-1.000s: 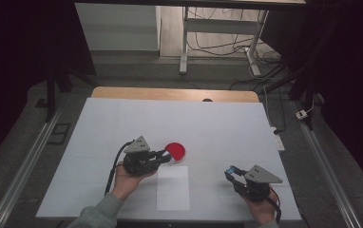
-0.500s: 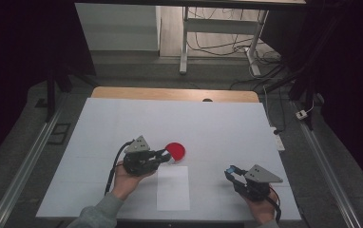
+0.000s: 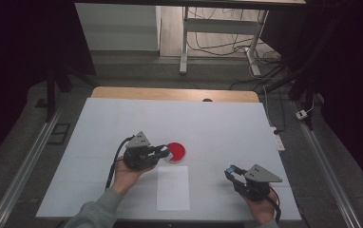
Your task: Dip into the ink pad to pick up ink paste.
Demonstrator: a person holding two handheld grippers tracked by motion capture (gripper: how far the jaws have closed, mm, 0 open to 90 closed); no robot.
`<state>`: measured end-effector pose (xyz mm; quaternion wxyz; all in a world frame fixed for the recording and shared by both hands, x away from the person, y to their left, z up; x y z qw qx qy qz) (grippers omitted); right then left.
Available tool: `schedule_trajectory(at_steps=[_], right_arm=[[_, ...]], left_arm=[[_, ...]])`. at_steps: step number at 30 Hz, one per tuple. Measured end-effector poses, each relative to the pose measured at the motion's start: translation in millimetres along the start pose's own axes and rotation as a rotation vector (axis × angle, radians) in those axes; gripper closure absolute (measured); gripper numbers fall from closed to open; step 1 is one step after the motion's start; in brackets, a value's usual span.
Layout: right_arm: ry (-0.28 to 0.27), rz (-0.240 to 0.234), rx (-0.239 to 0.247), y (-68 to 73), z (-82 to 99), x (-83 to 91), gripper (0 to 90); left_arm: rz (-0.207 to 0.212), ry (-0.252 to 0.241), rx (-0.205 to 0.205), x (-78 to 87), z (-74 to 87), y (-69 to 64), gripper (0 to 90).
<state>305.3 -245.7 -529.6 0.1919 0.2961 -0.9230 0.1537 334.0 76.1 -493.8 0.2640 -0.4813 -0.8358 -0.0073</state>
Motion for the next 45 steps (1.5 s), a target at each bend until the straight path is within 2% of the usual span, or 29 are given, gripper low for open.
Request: schedule_trajectory(at_steps=[9,18,28,31,36,45], right_arm=[[0.003,0.008,-0.004,-1.7,0.5,0.0,64.9],[-0.002,0.010,-0.009,-2.4,0.2,0.7,64.9],[0.002,0.012,-0.006,-3.3,0.5,-0.1,64.9],[0.000,0.009,-0.005,-2.8,0.3,0.0,64.9],[0.003,0.008,-0.002,-2.6,0.6,-0.5,64.9],[0.011,0.009,-0.001,-2.4,1.2,-1.5,64.9]], left_arm=[[-0.015,0.008,-0.026,-1.2,-8.9,5.6,75.9],[-0.010,0.044,-0.021,-7.2,-14.4,14.1,75.9],[0.014,0.085,-0.024,-19.9,-10.5,17.6,75.9],[-0.002,0.117,-0.032,-27.0,-8.1,19.2,75.9],[-0.028,0.143,-0.040,-37.0,-5.3,24.2,75.9],[-0.032,0.171,-0.042,-50.8,-0.6,28.0,75.9]])
Point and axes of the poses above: each handheld gripper's, and its own axes: x roughly backward along the jaws, z roughly out of its underside, y roughly to its left, the point moved 5 cm from there along -x, roughly forward along the jaws, and after that the axes turned 7 degrees about z, right-handed, at the moved point
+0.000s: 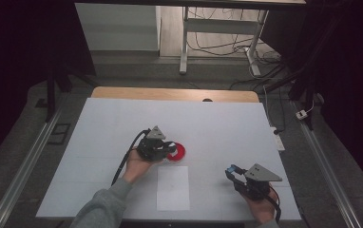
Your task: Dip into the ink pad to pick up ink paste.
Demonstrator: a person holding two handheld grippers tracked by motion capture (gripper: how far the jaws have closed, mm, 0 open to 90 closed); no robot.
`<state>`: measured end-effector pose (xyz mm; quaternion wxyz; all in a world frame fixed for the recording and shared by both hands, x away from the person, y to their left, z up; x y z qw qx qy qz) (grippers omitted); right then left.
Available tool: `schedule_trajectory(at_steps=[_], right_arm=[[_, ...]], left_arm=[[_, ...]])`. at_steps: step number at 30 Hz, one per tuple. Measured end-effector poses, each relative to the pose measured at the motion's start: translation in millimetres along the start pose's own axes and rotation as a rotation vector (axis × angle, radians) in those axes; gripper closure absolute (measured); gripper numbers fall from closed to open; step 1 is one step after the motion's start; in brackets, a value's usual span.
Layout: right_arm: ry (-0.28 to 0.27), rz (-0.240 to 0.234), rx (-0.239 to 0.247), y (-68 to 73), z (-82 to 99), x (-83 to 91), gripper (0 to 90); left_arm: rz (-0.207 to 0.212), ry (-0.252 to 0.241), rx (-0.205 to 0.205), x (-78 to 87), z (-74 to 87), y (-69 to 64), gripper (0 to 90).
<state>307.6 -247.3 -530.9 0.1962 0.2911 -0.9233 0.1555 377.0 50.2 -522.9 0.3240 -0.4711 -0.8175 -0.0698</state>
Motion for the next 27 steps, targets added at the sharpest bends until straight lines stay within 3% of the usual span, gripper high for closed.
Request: schedule_trajectory(at_steps=[18,27], right_arm=[[0.001,-0.001,0.001,1.3,-0.3,0.9,64.9],[-0.005,0.002,0.001,0.4,-1.2,1.7,64.9]], left_arm=[[-0.005,0.046,0.003,-12.7,5.8,4.2,75.9],[-0.001,0.045,0.004,-14.1,6.3,4.6,76.0]])
Point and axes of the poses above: each handheld gripper's, and its own axes: x roughly backward along the jaws, z roughly out of its underside, y roughly to its left, the point moved 5 cm from there along -x, roughly forward along the jaws, and after that the axes turned 7 degrees about z, right-handed, at the moved point
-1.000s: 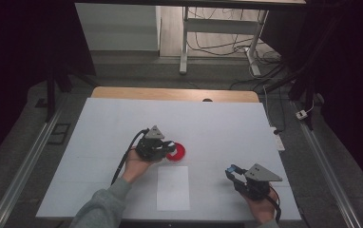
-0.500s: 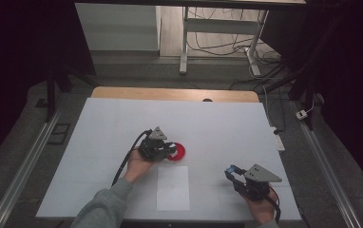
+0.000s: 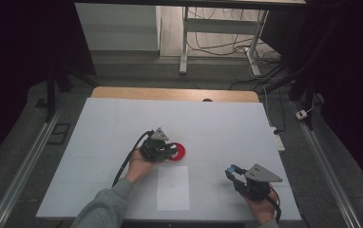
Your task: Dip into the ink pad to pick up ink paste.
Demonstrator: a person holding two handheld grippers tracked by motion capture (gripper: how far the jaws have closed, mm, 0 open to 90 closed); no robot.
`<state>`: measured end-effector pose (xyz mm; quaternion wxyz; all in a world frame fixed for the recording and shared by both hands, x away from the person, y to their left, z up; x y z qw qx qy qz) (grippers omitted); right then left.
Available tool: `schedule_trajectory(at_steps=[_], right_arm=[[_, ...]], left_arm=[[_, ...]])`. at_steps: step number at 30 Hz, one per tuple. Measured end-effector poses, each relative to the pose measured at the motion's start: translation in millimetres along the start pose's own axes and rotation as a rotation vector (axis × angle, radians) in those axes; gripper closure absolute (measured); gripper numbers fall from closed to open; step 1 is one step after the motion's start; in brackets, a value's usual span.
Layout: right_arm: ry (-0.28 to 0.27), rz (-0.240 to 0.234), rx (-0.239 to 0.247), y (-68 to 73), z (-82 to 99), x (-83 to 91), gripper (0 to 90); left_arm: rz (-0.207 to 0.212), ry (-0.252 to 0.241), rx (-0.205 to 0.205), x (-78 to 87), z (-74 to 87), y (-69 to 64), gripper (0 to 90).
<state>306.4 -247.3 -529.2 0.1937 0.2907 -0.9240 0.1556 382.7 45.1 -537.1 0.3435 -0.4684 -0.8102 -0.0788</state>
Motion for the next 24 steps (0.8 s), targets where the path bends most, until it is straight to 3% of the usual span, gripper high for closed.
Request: schedule_trajectory(at_steps=[24], right_arm=[[-0.002,0.004,0.005,1.1,-0.4,-0.2,64.9]], left_arm=[[-0.003,0.013,-0.013,-1.9,1.6,-0.9,76.2]])
Point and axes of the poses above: each handheld gripper's, and its own axes: x roughly backward along the jaws, z roughly out of its underside, y roughly to its left, the point moved 5 cm from there along -x, roughly forward along the jaws, and after that the axes turned 7 degrees about z, right-handed, at the moved point
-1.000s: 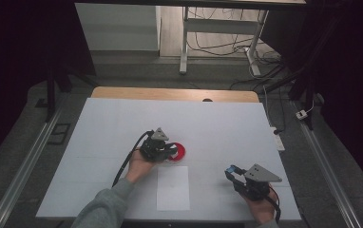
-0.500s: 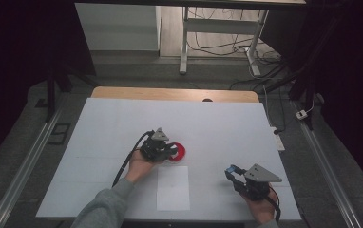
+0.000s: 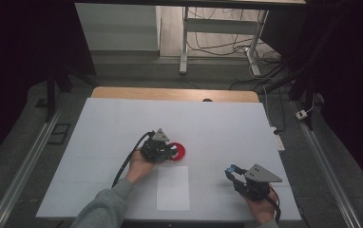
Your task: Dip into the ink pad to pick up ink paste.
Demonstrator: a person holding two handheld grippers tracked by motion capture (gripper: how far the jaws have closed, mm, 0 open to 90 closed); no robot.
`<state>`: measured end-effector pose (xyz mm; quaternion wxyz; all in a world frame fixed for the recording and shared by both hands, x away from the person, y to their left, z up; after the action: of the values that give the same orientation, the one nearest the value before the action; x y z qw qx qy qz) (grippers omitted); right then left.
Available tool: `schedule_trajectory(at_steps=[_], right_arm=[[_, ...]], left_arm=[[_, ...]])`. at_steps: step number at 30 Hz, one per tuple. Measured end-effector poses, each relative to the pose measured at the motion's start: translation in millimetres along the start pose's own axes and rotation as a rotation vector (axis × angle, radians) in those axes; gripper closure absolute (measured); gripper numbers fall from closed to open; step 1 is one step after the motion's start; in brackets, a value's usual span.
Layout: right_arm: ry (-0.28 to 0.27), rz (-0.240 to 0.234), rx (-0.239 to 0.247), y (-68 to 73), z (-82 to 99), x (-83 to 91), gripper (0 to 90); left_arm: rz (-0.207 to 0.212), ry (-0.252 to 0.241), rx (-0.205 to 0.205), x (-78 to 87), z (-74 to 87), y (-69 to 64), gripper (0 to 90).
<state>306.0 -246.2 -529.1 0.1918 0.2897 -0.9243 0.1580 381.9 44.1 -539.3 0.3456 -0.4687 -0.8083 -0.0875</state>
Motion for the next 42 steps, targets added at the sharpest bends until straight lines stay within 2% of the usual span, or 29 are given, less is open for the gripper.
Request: schedule_trajectory(at_steps=[15,28,37,42], right_arm=[[-0.001,0.000,0.001,-0.3,-0.3,0.3,64.9],[-0.003,0.004,-0.001,-0.9,-0.4,0.6,64.9],[-0.003,0.004,-0.001,-0.9,-0.5,0.6,64.9],[-0.003,0.002,0.000,-0.7,-0.6,0.7,64.9]], left_arm=[[-0.010,-0.012,-0.006,2.6,-1.8,-1.0,76.1],[-0.006,-0.050,0.001,10.7,-5.4,-0.6,76.1],[-0.001,-0.095,0.004,24.4,-12.7,-1.4,76.1],[-0.013,-0.107,0.010,27.6,-14.2,-0.3,76.1]])
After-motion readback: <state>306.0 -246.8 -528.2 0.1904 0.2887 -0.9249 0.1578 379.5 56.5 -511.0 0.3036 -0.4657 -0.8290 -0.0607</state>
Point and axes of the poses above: each handheld gripper's, and its own axes: x roughly backward along the jaws, z roughly out of its underside, y roughly to its left, the point moved 5 cm from there along -x, roughly forward along the jaws, and after that the axes turned 7 degrees about z, right-handed, at the moved point
